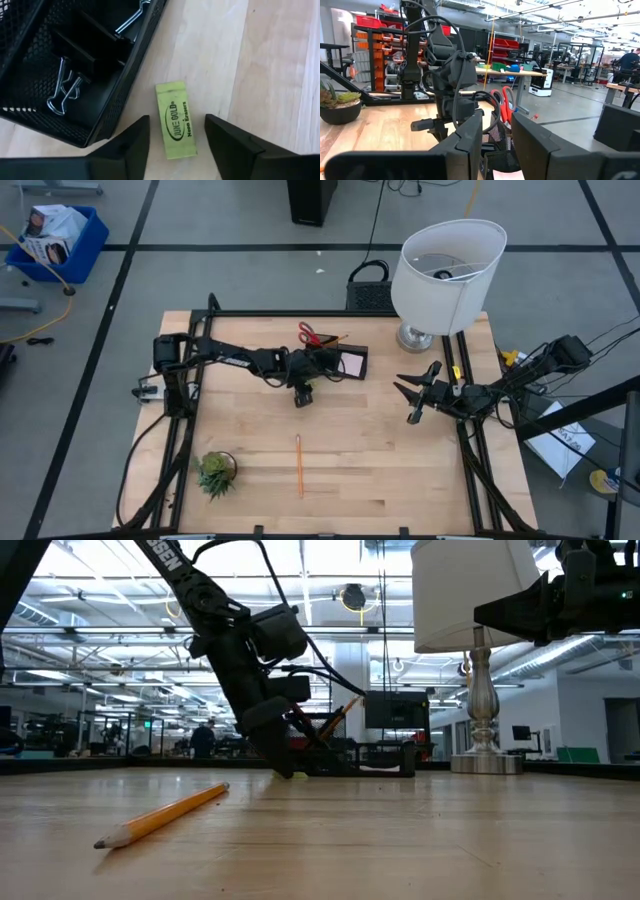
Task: Pick and place office supplies into organizer
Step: Put the yellow green eraser into the desk organizer
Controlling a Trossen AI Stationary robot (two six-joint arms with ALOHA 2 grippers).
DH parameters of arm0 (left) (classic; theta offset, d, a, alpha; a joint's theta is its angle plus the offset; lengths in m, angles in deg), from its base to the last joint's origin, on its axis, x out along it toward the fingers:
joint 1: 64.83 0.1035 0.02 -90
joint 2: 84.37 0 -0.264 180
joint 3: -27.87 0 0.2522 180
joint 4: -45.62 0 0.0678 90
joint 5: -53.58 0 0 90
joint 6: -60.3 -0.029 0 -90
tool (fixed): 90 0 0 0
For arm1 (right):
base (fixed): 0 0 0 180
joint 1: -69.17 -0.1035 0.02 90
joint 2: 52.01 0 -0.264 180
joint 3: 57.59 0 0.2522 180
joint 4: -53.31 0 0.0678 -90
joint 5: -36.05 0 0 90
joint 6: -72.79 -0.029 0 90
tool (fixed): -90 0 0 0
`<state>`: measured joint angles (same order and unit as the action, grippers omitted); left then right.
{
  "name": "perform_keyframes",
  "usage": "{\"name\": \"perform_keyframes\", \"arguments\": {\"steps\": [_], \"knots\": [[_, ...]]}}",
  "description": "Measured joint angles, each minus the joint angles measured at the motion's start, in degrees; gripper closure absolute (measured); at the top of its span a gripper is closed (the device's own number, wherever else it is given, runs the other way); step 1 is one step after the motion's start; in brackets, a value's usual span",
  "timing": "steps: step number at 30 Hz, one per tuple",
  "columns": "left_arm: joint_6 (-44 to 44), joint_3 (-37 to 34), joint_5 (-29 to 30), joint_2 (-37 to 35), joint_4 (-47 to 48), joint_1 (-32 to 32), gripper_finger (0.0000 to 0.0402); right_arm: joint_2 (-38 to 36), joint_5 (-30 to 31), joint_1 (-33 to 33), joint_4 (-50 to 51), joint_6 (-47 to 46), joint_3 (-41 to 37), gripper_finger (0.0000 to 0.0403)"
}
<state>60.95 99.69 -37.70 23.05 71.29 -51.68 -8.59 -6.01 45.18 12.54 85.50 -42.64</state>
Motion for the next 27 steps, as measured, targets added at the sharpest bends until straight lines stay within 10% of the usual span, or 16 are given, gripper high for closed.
{"name": "perform_keyframes", "arguments": {"steps": [14,27], "knots": [[11.39,-0.11,1.31,0.13,-0.67,-0.89,0.0385,-0.02,0.01,0.02,-0.01,0.0,0.0,0.0303],[14.95,-0.17,4.78,-0.2,-1.24,-3.73,0.0376,-0.02,0.0,0.02,0.01,-0.01,-0.02,0.0303]]}}
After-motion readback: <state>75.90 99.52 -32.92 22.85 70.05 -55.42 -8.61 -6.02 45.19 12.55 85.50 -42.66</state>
